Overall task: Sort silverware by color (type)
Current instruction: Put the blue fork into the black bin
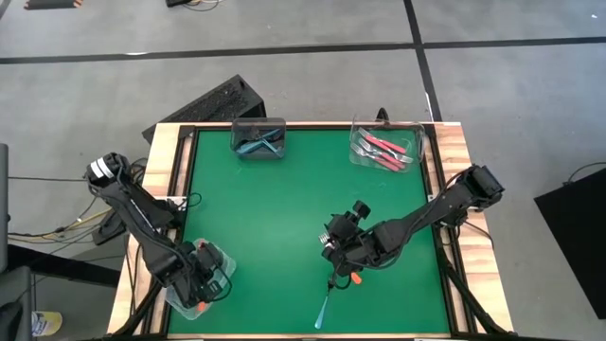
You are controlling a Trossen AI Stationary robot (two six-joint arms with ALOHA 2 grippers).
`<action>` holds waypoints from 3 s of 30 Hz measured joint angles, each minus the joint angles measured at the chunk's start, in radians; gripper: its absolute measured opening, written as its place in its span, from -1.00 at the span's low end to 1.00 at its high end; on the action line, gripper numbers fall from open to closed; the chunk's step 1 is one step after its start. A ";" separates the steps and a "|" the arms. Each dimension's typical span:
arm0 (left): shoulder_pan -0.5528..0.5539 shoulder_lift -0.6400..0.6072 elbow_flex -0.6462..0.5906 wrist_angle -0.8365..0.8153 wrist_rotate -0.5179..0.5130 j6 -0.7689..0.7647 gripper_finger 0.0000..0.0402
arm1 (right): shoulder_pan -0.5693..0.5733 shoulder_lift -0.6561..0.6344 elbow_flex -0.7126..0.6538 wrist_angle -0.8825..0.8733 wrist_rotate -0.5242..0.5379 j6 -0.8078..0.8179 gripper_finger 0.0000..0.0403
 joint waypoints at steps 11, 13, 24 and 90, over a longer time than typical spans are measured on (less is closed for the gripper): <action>0.028 -0.001 0.156 -0.244 -0.058 0.077 -1.00 | -0.001 0.000 0.000 -0.003 0.000 -0.003 -0.08; 0.053 0.000 0.115 -0.209 -0.003 0.086 -1.00 | -0.001 0.000 0.000 -0.009 0.000 -0.003 -0.08; 0.101 0.011 0.125 -0.234 0.046 0.170 -0.99 | -0.018 0.001 0.000 0.095 -0.016 -0.067 -0.08; 0.163 0.218 0.112 0.124 -0.257 1.259 -1.00 | -0.121 0.395 0.220 0.754 -0.634 -1.312 -0.14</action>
